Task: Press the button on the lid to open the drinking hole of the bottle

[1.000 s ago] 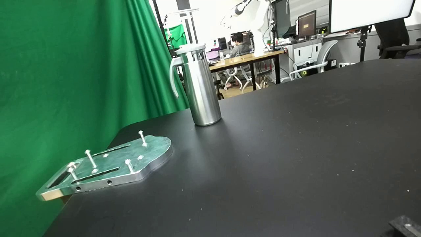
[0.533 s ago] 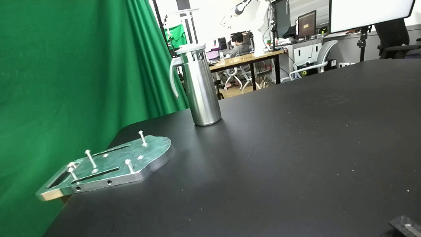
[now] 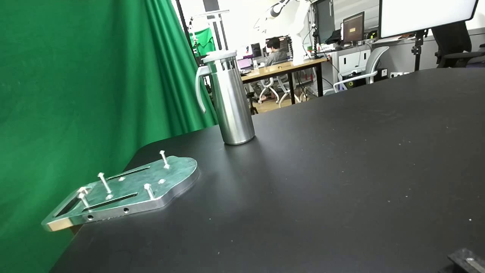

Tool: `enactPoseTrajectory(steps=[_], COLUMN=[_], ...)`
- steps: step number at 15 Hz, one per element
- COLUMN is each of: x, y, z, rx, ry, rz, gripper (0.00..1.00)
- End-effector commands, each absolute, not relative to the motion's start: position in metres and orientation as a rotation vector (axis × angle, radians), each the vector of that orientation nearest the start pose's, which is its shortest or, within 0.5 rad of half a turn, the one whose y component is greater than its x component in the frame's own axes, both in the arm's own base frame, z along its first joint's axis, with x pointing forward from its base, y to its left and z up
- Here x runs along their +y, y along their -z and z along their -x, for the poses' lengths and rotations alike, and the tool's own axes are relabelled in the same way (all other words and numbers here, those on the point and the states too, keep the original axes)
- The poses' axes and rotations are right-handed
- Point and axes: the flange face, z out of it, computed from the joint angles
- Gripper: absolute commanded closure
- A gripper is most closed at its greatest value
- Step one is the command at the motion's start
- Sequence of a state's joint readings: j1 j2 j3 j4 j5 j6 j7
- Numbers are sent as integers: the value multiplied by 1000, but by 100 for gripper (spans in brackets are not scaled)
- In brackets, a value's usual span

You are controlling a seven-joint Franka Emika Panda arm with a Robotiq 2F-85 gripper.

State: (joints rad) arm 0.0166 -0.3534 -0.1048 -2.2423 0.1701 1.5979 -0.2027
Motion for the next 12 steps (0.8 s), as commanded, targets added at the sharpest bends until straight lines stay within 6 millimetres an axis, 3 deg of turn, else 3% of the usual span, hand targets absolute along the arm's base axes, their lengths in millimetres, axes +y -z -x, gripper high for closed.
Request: enactPoseTrajectory(steps=[1,7,12], x=[16,104,184], y=[-472,-452,-463], z=[-488,-582,-630], rx=[-183,-326,-469], ry=[-389,-359,-261], rz=[2877,2921,2945], gripper=[0,0,0])
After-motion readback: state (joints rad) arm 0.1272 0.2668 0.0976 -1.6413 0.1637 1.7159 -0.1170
